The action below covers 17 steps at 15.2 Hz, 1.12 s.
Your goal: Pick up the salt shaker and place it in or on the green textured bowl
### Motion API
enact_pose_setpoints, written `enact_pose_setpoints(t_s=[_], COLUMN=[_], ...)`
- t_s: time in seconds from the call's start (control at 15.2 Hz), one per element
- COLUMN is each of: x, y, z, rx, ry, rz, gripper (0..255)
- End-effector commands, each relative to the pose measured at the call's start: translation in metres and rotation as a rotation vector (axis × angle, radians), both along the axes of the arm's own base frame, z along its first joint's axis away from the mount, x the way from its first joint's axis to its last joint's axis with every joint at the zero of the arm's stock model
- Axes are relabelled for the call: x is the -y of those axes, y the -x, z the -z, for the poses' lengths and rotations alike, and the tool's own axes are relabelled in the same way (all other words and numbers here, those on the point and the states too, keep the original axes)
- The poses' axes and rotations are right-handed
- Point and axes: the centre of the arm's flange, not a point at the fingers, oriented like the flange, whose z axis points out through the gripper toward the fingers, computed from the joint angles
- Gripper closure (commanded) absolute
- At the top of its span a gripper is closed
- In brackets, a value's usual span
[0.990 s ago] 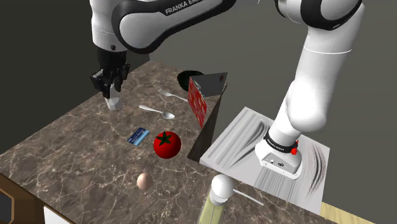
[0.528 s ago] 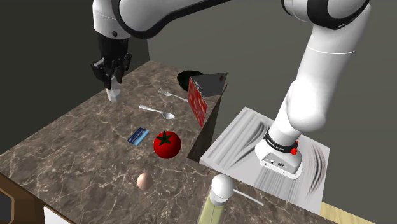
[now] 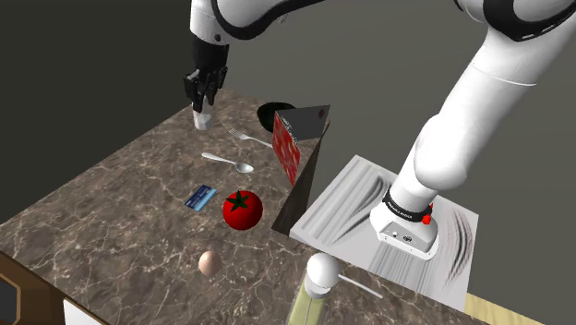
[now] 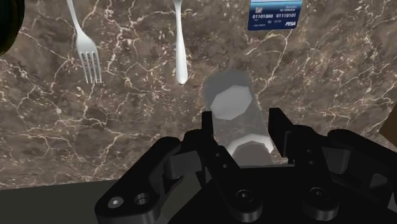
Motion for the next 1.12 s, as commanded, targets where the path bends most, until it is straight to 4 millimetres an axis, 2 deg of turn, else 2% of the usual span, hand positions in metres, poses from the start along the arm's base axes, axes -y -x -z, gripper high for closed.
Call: enact_pose_setpoints(t_s=[0.0,1.06], x=[0.024,0.235], y=[0.004,0.019], z=[-0.002,-0.009], rx=[0.000,0.000], ry=[-0.001,-0.001], rz=[-0.002,-0.002], gripper=[255,255])
